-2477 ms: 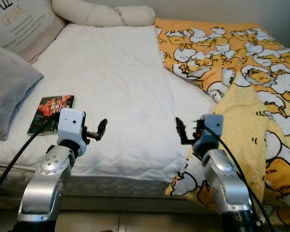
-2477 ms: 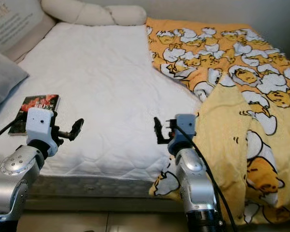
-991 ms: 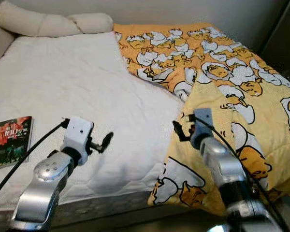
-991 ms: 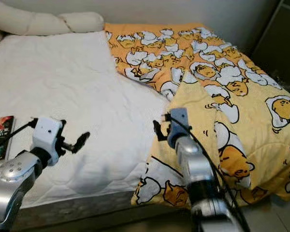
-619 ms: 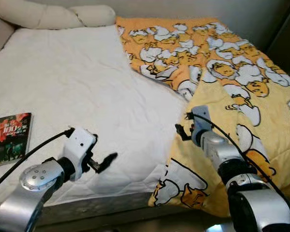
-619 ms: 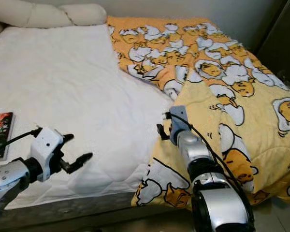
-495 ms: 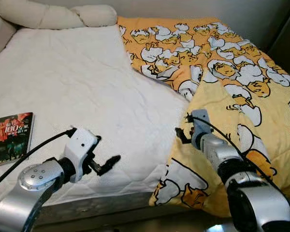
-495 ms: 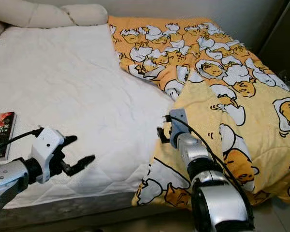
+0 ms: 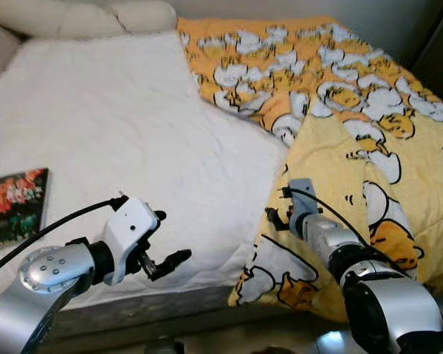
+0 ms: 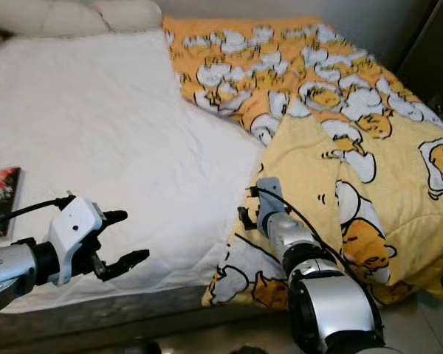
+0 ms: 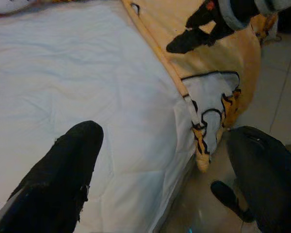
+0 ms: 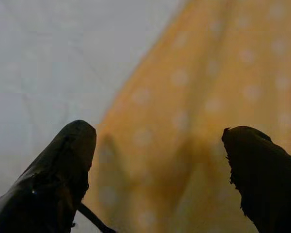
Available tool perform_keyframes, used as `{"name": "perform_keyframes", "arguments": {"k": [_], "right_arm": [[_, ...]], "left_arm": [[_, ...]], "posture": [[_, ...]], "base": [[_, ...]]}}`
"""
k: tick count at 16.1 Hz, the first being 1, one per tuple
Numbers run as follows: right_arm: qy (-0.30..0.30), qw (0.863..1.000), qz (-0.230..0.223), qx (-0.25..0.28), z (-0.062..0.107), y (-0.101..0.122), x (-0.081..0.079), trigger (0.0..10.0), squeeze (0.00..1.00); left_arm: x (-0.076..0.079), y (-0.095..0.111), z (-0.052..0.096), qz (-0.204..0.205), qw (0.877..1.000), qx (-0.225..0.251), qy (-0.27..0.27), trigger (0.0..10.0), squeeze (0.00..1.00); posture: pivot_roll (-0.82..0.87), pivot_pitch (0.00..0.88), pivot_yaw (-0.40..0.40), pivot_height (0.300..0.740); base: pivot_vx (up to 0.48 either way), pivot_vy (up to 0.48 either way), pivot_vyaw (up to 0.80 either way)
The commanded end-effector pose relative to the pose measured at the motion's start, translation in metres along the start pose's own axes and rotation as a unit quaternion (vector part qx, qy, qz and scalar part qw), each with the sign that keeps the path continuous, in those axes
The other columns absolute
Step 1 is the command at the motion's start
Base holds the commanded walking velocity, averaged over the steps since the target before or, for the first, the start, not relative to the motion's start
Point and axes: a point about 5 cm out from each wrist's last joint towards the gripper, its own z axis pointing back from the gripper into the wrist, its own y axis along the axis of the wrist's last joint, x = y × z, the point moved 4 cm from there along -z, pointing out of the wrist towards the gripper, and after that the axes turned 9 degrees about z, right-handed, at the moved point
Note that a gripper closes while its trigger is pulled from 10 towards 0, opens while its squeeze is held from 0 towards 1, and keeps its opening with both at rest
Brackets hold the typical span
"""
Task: Clean up the room
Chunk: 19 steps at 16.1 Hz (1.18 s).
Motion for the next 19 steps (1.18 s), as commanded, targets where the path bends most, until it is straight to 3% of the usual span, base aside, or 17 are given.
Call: {"name": "perform_keyframes", "arguments": {"k": [1,2,3,5,8,12,14,19], "right_arm": [[-0.005,1.0,0.003,-0.003,0.0,-0.005,0.002,5.9,0.0],[-0.008,1.0,0.005,-0.008,0.0,-0.008,0.003,4.4,0.0],[-0.01,1.0,0.005,-0.011,0.0,-0.01,0.003,3.7,0.0],[-0.01,1.0,0.001,-0.014,0.0,-0.012,0.002,3.5,0.0],[-0.003,1.0,0.003,-0.02,0.0,-0.017,-0.003,1.8,0.0],[0.002,1.0,0.006,-0.027,0.0,-0.021,-0.005,1.4,0.0],[-0.003,1.0,0.004,-0.029,0.001,-0.022,0.002,0.1,0.0],[-0.005,1.0,0.001,-0.025,0.002,-0.019,0.009,0.0,0.0]], "left_arm": [[0.0,0.004,0.006,-0.009,1.0,0.002,0.005,10.0,0.0],[0.004,0.004,0.012,-0.008,1.0,-0.001,0.005,10.0,0.0],[0.008,0.003,0.017,-0.007,1.0,-0.005,0.005,10.0,0.0],[0.012,0.003,0.022,-0.006,1.0,-0.009,0.005,10.0,0.0],[0.017,0.003,0.026,-0.004,1.0,-0.014,0.004,10.0,0.0],[0.019,0.004,0.026,0.003,1.0,-0.013,-0.001,10.0,0.0],[0.021,0.007,0.021,0.005,1.0,-0.007,-0.006,10.0,0.0],[0.02,0.008,0.016,0.007,1.0,-0.003,-0.012,10.0,0.0]], "posture": [[0.13,0.141,-0.039,0.74],[0.16,0.165,-0.046,0.74],[0.16,0.176,-0.048,0.74],[0.17,0.188,-0.05,0.74],[0.18,0.191,-0.057,0.74],[0.16,0.17,-0.057,0.74],[0.15,0.159,-0.053,0.74],[0.14,0.139,-0.051,0.74]], "base": [[0.0,0.0,0.0],[0.0,0.0,0.0],[0.0,0.0,0.0],[0.0,0.0,0.0],[0.0,0.0,0.0],[0.0,0.0,0.0],[0.0,0.0,0.0],[0.0,0.0,0.0]]}}
